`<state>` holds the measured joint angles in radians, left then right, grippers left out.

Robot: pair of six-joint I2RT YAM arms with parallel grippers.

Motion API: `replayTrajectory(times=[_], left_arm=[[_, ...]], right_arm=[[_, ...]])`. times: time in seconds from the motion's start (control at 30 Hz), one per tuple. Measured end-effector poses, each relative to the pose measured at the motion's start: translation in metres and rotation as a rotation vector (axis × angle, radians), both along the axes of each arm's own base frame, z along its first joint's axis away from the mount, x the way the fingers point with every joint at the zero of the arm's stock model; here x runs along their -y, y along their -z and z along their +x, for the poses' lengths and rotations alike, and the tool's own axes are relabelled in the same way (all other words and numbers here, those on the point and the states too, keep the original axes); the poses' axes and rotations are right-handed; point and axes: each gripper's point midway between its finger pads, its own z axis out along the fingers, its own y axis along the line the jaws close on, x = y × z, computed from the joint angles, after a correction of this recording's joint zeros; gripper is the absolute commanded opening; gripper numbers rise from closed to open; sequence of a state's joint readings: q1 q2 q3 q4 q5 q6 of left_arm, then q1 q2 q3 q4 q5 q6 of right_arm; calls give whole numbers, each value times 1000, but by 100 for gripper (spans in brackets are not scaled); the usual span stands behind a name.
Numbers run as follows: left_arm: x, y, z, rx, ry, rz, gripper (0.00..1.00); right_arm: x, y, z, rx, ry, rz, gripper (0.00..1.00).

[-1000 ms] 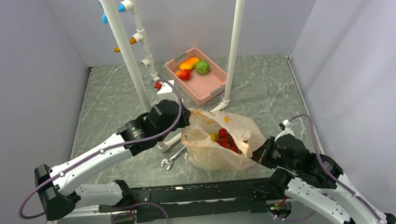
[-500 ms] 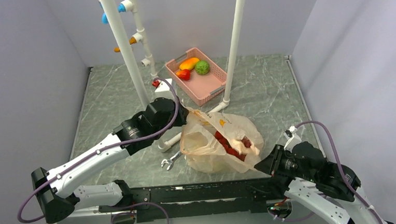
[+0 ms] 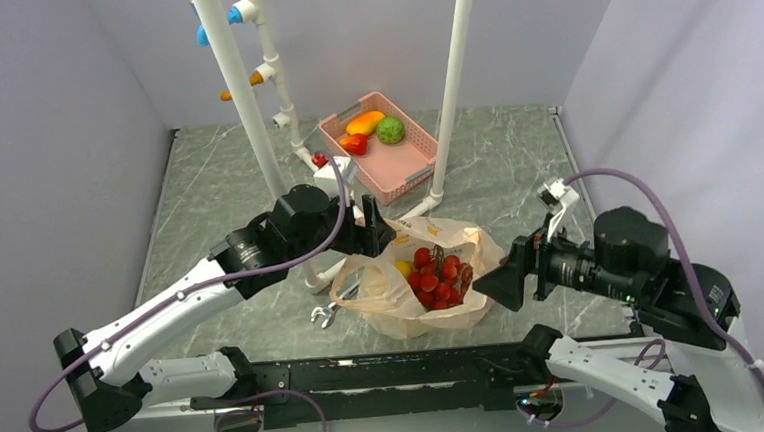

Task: Take the fake fruits out of the plastic bag
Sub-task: Adjust the plastic bag at the center of the board.

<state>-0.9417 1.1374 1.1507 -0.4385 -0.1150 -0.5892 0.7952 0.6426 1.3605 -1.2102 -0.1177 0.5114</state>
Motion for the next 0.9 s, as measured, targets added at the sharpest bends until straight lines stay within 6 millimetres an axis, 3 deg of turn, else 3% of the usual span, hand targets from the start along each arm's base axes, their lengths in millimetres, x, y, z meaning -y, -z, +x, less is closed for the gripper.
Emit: replayTrajectory(times=[0.1,0.17,0.23,0.4,0.47,0.5,0.63,0.77,0.9], left_arm=[[-2,-11,-14,-2,57,-19,99],[-5,-21,-25,-1,97,-47,99],[-10,-31,-37,7,132,-78,99],[-26,-44,-66,24,211,-148,100],[-30,-39,-77,9,240,-162,99],[-32,-34,-81,-2,251,-165,99],[-36,0,-96,-80,281,-151,99],[-36,24,-102,-144,291,-126,89],[-35,31,-103,-165,294,-115,75]], right_arm=[[-25,-39,1,82,-128,75,89],[-44,-52,2,99,-200,124,85],[-59,-58,6,99,-247,153,78],[-91,-65,17,85,-322,188,76],[-101,-63,22,83,-332,187,64],[-105,-60,26,81,-332,182,60],[-120,-21,38,45,-281,63,59],[-139,24,42,48,-235,-111,47],[-120,67,71,66,-53,-280,45]])
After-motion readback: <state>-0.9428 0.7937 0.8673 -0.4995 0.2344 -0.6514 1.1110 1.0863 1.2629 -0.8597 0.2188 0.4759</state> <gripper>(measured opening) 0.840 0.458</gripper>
